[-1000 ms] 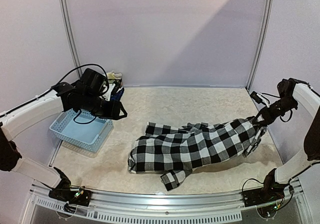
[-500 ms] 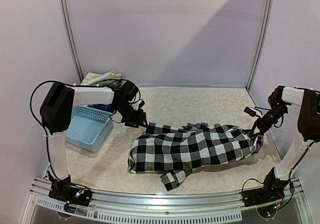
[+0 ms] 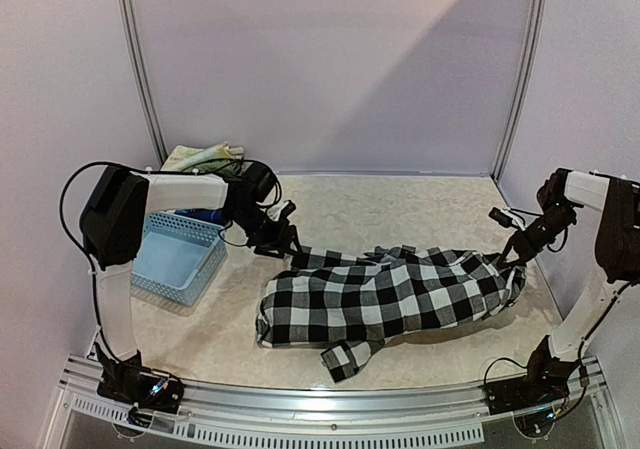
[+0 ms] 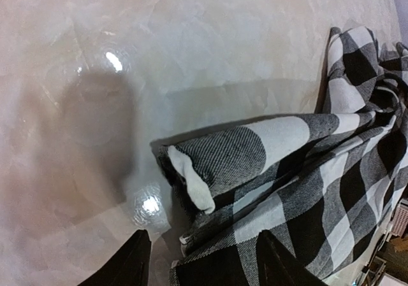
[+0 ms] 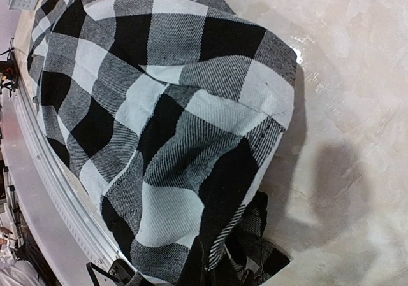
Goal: Fold and stack the mixed laundry pile
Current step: Flatten out the crumpled shirt at the center of the board.
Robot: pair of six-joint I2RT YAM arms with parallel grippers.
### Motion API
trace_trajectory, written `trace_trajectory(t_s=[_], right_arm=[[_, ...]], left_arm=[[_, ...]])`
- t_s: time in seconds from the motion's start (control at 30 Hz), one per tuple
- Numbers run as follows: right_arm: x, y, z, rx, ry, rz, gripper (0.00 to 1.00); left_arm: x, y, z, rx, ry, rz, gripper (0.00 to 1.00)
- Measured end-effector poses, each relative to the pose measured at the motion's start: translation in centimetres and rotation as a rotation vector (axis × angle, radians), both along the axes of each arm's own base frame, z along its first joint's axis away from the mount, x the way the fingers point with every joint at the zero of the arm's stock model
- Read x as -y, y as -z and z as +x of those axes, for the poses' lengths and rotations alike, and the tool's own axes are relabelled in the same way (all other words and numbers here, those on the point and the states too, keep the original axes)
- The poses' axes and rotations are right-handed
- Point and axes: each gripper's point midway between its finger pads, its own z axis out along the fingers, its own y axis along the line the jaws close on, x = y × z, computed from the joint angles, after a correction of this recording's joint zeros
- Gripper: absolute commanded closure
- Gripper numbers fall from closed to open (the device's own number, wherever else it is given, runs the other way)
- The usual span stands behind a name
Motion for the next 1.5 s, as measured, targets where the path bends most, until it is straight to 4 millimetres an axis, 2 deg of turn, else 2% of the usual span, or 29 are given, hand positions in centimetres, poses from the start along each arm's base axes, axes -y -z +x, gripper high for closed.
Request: trace_trajectory(t_s=[0.3,0.57,0.8,0.9,0.97,1.2,1.23,1.3,1.33,1.43,1.5], right_arm=[[-0.3,-0.5,0.4,0.006,0.018,0.023,0.99],[-0.4,-0.7,0.6,0.012,0.026,0.034,0.99],[-0.6,-1.0,0.9,0.016,0.038,0.049,0.99],[-0.7,-1.0,0.9,0.016,0.040,0.052,0.99],[-0.7,-1.0,0.9,0.015,0.041,0.053,0.99],[-0.8,-1.1,1.0,0.017,0.043,0.060,0.99],[-0.8,-1.1,1.0,0.017,0.043,0.061,0.99],[-0.8,-1.2,1.0,0.018,0.044,0.064,0.99],[-0.9,-1.2,1.0,0.018,0.044,0.066,0.99],[-0.9,-1.2,1.0,0.018,0.045,0.068,0.99],[-0.9,-1.2,1.0,0.019,0.045,0.069,0.99]], left_arm=[[0.0,1.3,-0.6,-0.056,0.038,0.021,0.53],[0.1,1.3,-1.9,-0.107,0.070,0.008,0.59],[0.7,1.8,-2.4,-0.145,0.079,-0.030,0.78],[1.0,1.5,-2.1,-0.141,0.077,-0.046,0.89],[1.4,1.1,-1.7,-0.125,0.078,-0.059,1.00],[1.7,0.6,-0.6,-0.078,0.070,-0.068,1.00],[1.6,0.5,-0.5,-0.071,0.067,-0.062,0.95],[1.2,0.4,-0.4,-0.064,0.060,-0.036,0.73],[1.0,0.2,-0.2,-0.054,0.059,-0.019,0.66],[0.3,0.1,0.2,-0.030,0.054,0.028,0.58],[-0.2,0.1,-0.1,-0.024,0.056,0.047,0.57]])
